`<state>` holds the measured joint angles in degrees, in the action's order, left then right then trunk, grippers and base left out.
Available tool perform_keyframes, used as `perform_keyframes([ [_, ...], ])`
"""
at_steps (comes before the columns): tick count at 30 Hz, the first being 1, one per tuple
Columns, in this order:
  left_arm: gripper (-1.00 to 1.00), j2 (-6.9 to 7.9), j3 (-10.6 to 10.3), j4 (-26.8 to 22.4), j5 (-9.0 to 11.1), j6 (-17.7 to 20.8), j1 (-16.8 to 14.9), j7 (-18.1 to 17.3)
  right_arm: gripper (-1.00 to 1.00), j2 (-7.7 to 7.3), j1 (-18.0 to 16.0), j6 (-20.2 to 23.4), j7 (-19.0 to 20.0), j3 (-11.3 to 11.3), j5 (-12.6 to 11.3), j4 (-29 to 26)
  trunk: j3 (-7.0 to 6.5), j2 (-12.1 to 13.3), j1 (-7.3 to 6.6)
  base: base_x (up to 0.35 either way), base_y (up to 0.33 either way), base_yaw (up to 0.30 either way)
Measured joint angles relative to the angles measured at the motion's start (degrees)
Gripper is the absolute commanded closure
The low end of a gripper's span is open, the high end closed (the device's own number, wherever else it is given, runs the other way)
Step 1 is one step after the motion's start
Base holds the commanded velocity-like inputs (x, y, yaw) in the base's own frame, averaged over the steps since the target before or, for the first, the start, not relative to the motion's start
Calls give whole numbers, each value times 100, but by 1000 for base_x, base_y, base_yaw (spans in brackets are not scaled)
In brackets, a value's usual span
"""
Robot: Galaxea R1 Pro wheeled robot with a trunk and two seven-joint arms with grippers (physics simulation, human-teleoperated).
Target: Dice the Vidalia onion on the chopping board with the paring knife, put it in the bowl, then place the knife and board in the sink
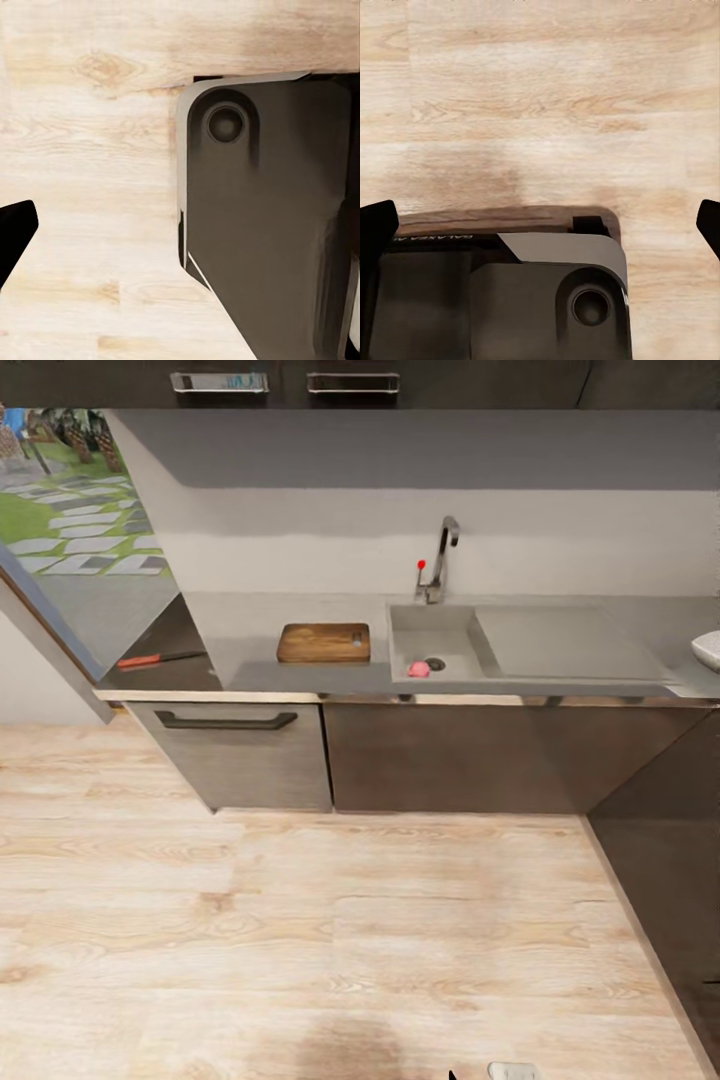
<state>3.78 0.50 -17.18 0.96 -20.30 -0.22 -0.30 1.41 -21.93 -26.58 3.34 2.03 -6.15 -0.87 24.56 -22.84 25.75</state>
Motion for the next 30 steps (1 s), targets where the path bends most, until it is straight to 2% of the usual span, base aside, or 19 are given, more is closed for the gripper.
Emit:
perform_keyframes([
  [30,-100,0,0,2,0,0,1,-1,-100,0,0,0,0,-1,0,0,-262,0,0,0,0,-75],
])
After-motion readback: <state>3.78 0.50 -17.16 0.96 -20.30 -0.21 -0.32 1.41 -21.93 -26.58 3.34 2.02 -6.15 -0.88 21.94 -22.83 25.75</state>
